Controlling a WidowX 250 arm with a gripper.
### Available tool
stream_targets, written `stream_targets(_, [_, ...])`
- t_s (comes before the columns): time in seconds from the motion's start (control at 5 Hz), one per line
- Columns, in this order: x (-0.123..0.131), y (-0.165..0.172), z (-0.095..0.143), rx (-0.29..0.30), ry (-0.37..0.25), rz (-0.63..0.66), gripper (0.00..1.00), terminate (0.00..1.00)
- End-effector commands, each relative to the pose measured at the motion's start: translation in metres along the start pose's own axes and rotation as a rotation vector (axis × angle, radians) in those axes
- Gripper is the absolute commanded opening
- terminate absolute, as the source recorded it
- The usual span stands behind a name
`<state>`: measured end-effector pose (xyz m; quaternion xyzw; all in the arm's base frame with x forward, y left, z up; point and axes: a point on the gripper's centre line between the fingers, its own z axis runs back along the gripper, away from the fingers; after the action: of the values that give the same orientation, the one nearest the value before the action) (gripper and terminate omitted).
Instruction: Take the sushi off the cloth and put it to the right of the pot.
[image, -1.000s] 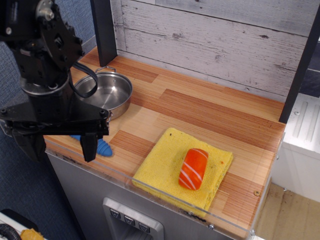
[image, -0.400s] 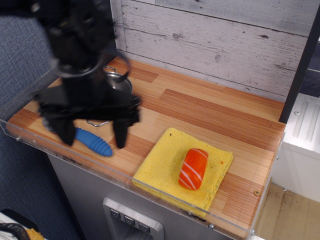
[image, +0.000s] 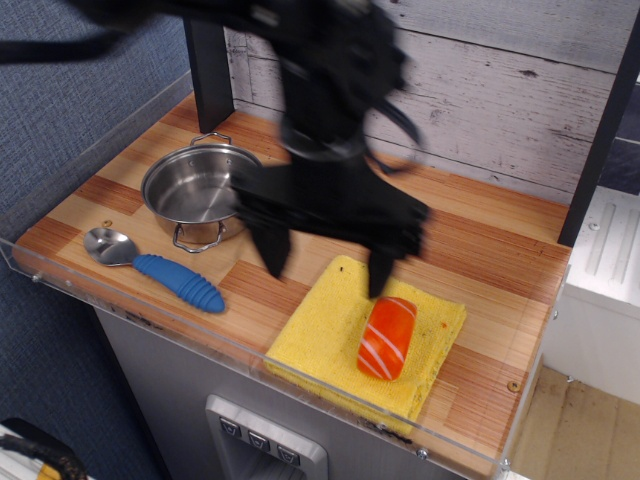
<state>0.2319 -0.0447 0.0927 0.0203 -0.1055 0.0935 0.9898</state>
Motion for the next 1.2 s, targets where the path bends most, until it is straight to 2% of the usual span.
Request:
stream_targets(0.0, [-0.003, -0.018, -0.028, -0.011, -0.015, 0.021, 1.00, 0.00])
stream_targets(0.2, [-0.001, -0.019, -0.034, 0.003, -0.026, 0.032, 1.00, 0.00])
stream_targets(0.6, [0.002, -0.027, -0.046, -0.064, -0.043, 0.025, 1.00, 0.00])
stream_targets(0.8, [0.003, -0.028, -0.047, -0.072, -0.056, 0.026, 1.00, 0.00])
stream_targets(1.0, [0.004, -0.028, -0.054, -0.075, -0.039, 0.022, 1.00, 0.00])
